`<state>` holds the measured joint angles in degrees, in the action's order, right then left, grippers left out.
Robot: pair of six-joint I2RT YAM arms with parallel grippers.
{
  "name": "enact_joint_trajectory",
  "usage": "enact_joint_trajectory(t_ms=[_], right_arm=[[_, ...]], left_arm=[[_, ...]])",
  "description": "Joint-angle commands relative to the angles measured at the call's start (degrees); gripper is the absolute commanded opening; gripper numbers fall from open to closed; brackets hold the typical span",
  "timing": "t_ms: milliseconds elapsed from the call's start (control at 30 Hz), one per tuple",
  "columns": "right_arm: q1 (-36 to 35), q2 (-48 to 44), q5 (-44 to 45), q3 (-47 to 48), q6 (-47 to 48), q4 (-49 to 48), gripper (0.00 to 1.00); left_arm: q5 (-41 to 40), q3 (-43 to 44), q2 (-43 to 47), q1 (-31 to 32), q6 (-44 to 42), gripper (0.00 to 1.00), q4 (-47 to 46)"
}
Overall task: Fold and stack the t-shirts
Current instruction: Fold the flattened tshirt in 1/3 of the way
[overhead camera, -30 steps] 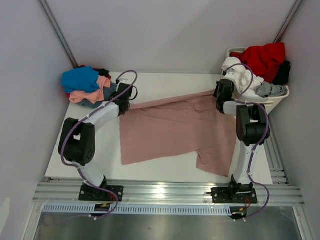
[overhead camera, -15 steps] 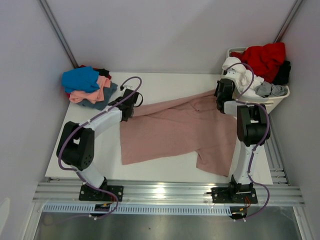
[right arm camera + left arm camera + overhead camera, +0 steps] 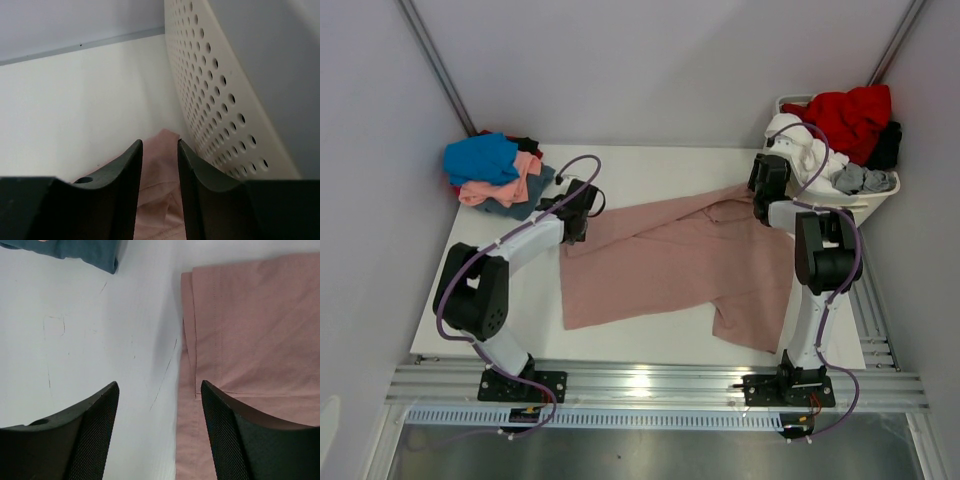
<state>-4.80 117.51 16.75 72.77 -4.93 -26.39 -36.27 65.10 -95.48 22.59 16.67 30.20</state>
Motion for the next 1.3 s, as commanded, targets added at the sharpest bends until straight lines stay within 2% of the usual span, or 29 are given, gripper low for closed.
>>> enact_joint_trajectory(t_ms=[0,167,300,433,467,667,1000,1267], right_arm=[[1.4,-4.2,1.5,1.1,-1.2,-1.2,0.38],[0.6,-6.5,0.2,0.7,-1.1,-0.2,0.38],[-0.9,-8.8,0.1,0.2,0.2,3.5,0.39],[-3.0,-12.5,-0.1,-1.7,-0.3,9.0,0.39],[-3.8,-13.3,0.2,-2.9,-1.1,9.5,0.4],[-5.6,-19.3,2.8,-12.5,-3.5,6.4,0.42],[-10.3,-19.8,10.5,-13.3,-9.2,17.8,0.4],[-13.7,-19.8,11.9,-13.8,-16.5,23.8,0.4]], left_arm=[[-1.7,2.2,0.6,0.0,1.7,0.71,0.7],[2.4,3.5,0.5,0.0,3.5,0.7,1.3],[13.7,3.3,1.3,0.0,7.8,0.66,-0.7],[23.2,-2.2,5.4,0.0,13.7,0.62,-7.5],[26.1,-6.1,6.3,0.5,15.6,0.6,-8.9],[27.8,-13.8,9.5,4.3,20.0,0.6,-13.1],[28.8,-18.1,8.4,7.4,24.8,0.59,-11.7],[26.8,-18.4,5.6,7.6,28.2,0.59,-6.6]])
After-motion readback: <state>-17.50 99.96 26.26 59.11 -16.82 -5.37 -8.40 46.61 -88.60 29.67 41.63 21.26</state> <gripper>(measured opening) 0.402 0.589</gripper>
